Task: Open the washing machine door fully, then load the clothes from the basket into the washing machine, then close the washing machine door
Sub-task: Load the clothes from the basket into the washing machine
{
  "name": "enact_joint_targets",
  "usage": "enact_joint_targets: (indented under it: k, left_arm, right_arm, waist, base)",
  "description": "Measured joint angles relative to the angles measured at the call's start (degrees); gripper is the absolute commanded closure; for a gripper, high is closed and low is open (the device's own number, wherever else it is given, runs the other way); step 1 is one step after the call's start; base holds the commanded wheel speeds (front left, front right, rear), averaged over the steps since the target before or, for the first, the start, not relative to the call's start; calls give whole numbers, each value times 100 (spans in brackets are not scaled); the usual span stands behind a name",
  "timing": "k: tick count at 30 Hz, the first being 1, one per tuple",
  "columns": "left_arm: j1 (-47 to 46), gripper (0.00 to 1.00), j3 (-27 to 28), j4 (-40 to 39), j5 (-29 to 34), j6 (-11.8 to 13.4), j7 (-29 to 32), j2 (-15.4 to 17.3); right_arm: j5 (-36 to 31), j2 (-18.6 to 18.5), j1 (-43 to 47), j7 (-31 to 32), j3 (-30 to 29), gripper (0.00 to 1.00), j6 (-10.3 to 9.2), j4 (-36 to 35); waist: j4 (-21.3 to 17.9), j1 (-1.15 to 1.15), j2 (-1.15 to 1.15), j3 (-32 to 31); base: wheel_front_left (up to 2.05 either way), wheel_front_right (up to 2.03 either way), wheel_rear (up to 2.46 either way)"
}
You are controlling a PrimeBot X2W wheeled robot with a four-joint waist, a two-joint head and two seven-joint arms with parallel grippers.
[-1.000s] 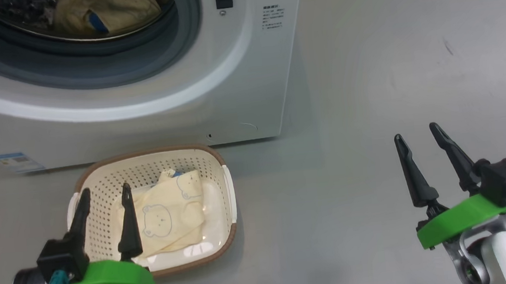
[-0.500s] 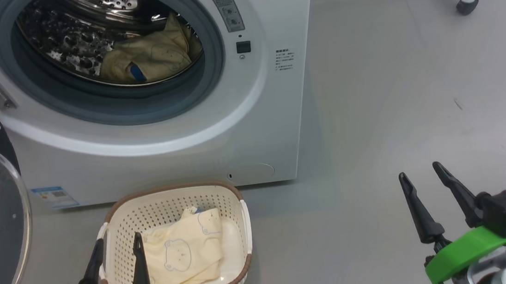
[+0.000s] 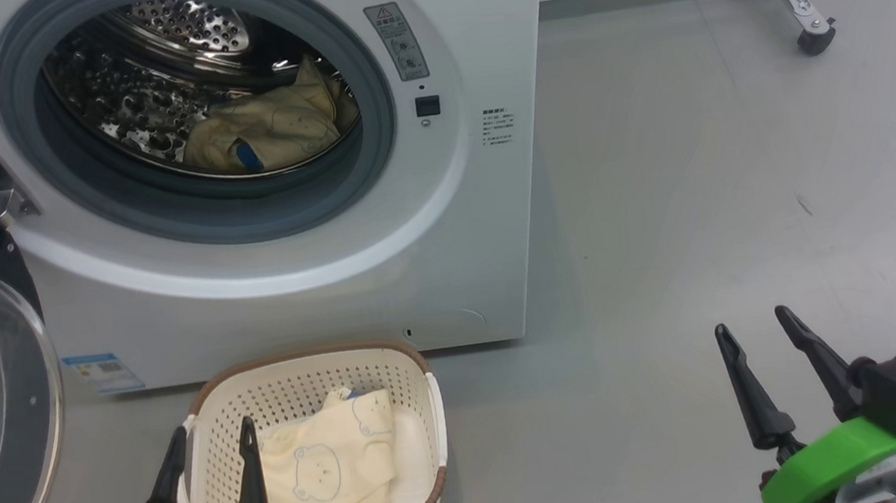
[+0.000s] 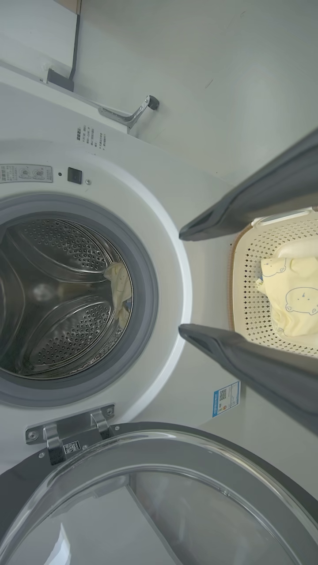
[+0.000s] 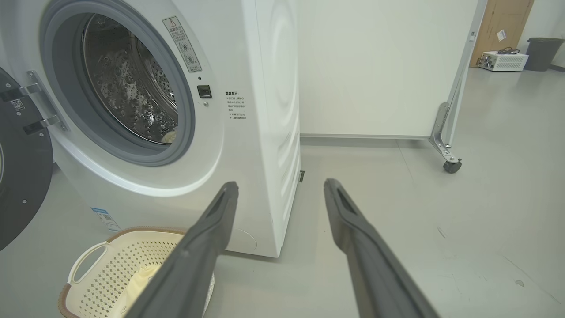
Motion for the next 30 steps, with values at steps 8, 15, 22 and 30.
enact_joint_targets:
  k: [8, 15, 22, 30]
  left_arm:
    - [48, 0, -33, 12, 0, 0, 1, 0]
    - [47, 0, -52, 38, 0, 0, 1, -5]
    - [40, 0, -123, 113, 0, 0, 9, -7]
    - [-402, 0, -319, 592, -41, -2, 105, -85]
  right_arm:
    - [0, 0, 1, 34, 3, 0, 0, -22]
    - [0, 0, 1, 47, 11, 0, 0, -40]
    - [0, 0, 1, 48, 21, 0, 0, -65]
    - [5, 0, -31, 46, 149, 0, 0, -70]
  waist:
    - [7, 1, 0, -53]
    - [14, 0, 0, -37]
    - [25, 1, 0, 12]
    - [-26, 1, 0, 258]
  base:
    - [0, 0, 0]
    - [0, 0, 0]
    - [0, 0, 0]
    - [0, 0, 0]
